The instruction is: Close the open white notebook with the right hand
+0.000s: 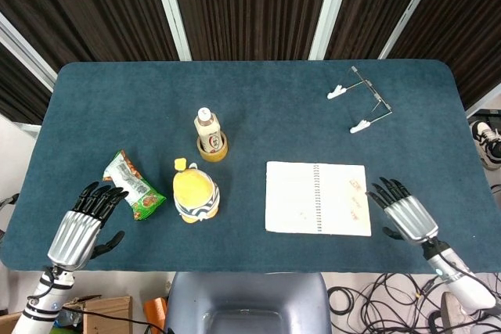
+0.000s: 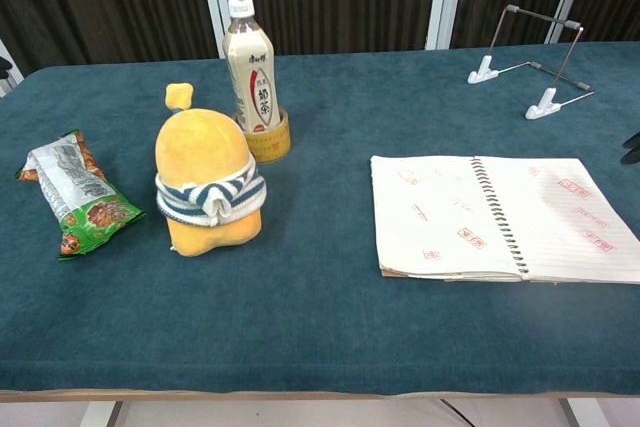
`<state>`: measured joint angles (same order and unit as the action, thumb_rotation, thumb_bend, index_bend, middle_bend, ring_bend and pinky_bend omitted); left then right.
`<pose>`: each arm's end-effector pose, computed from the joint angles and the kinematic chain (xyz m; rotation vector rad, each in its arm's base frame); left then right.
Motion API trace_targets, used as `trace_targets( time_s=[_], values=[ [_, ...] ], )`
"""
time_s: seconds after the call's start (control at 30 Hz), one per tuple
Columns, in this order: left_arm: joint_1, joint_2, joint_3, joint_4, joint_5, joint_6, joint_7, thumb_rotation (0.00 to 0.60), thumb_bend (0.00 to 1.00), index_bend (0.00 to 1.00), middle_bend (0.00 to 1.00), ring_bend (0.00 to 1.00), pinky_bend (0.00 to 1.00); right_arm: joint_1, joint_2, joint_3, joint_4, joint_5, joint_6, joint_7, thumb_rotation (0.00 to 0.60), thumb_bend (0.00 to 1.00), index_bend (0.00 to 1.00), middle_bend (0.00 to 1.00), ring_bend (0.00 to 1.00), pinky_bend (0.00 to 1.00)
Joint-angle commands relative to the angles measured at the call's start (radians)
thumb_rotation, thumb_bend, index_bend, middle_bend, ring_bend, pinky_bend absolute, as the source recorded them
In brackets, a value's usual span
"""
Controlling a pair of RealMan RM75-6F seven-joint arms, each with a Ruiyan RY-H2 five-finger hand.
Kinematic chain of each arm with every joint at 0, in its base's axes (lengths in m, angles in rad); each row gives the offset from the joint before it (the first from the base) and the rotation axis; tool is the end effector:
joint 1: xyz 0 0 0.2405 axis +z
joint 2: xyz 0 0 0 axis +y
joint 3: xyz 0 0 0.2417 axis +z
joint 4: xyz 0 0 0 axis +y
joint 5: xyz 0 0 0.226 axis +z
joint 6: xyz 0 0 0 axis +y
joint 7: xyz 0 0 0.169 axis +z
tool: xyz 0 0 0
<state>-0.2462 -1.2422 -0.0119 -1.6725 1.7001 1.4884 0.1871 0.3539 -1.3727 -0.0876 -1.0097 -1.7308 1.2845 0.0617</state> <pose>-0.2117 0.2283 0.0818 -1.6594 -0.7003 -1.1209 -0.3361 -0.2712 0.0589 1.9531 -0.5846 0.6901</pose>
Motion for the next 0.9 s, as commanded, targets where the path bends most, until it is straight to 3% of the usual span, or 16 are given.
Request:
trace_targets(
  time_s=[0.03,0.17,0.53,0.9],
  values=[
    [0.000,-0.002,-0.002,0.001,-0.004,-0.001,-0.002,0.600,0.24,0.20,0.19,0.13,0.11,0.036,-0.082,-0.022,0.118,-0.050,-0.014,0.043,0.600,0.10,0.25,0.12,0.03,0.15],
    [0.000,-0.004,-0.003,0.001,-0.007,-0.002,-0.003,0.600,0.24,0.20,0.19,0.13,0.11,0.039,-0.091,-0.027,0.138,-0.058,-0.010,0.048,0.600,0.10,0.25,0.12,0.03,0.15],
    [0.005,-0.008,-0.001,0.009,-0.011,-0.002,-0.019,0.600,0.24,0.19,0.18,0.13,0.11,0.050,-0.191,-0.060,0.322,-0.091,0.016,0.091,0.600,0.11,0.25,0.12,0.03,0.15],
    [0.011,-0.008,-0.002,0.009,-0.012,0.002,-0.023,0.600,0.24,0.19,0.18,0.13,0.11,0.033,-0.176,-0.071,0.368,-0.072,0.044,0.131,0.600,0.11,0.24,0.12,0.03,0.15]
  ],
)
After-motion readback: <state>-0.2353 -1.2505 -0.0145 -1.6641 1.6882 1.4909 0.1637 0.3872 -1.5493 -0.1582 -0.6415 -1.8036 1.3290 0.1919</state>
